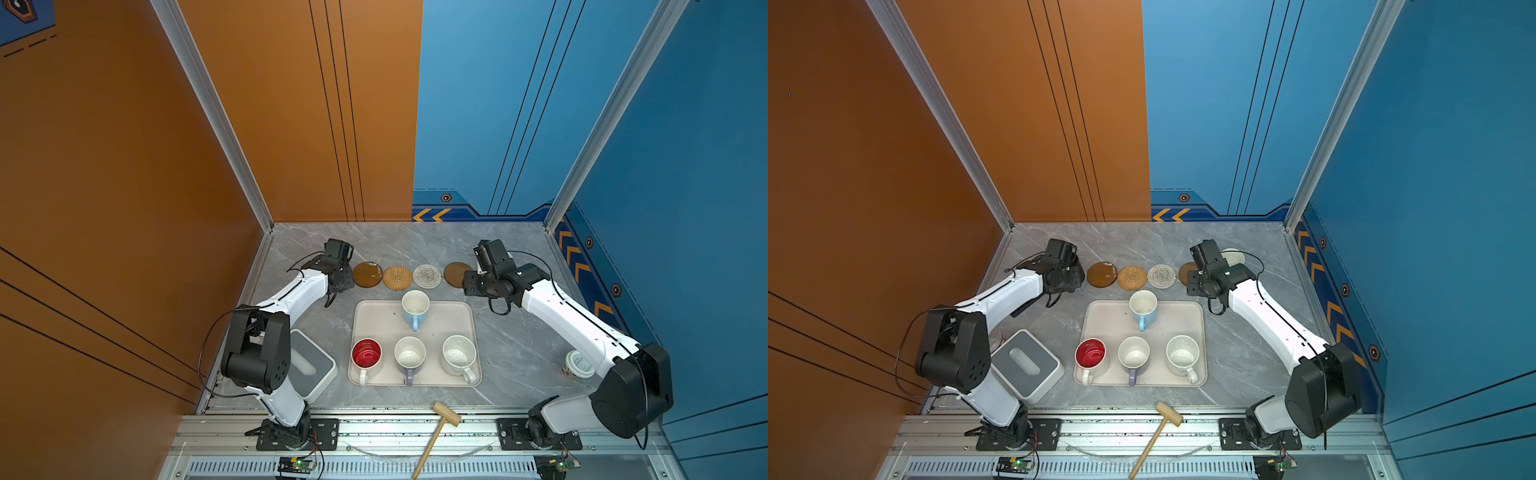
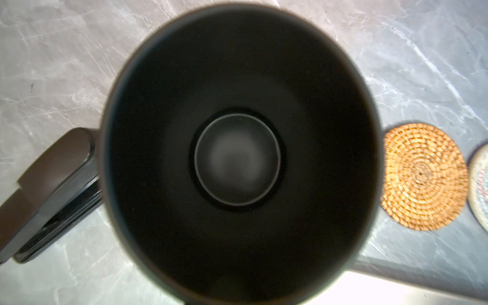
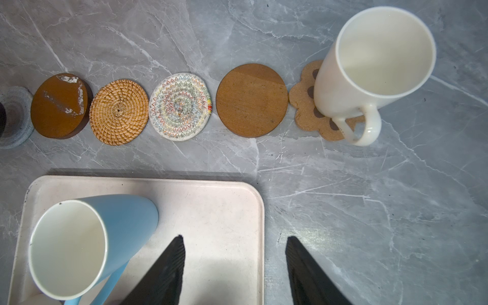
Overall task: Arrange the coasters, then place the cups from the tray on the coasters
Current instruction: 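Carry the black mug with the left gripper over the dark wooden coaster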
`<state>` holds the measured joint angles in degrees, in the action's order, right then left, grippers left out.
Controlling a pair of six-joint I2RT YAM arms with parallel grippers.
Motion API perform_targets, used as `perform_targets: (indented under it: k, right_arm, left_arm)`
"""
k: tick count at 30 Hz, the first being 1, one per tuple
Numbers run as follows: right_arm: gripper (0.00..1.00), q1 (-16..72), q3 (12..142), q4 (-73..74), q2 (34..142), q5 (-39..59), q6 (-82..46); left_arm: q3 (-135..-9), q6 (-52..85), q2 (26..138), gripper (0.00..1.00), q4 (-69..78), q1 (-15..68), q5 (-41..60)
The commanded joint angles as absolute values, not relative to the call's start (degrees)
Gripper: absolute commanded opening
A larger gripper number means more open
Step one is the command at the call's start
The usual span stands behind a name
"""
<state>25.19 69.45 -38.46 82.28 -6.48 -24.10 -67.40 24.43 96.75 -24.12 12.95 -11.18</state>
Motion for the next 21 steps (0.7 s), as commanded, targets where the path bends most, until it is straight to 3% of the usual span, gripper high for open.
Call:
perform_targets:
  k: [1,21]
  right_arm:
    - [0.6,25.5,69.3,-40.3,81.2,-7.7,-25.0]
    - [0.6,25.6,67.7,-41.0,80.4,-8.0,-26.0]
  left_arm:
    - [-69.6,24.7,97.1,0.0,-18.2,12.4,-10.9]
    - [-69.2,24.3,99.6,0.0,-15.9,11.5,-12.8]
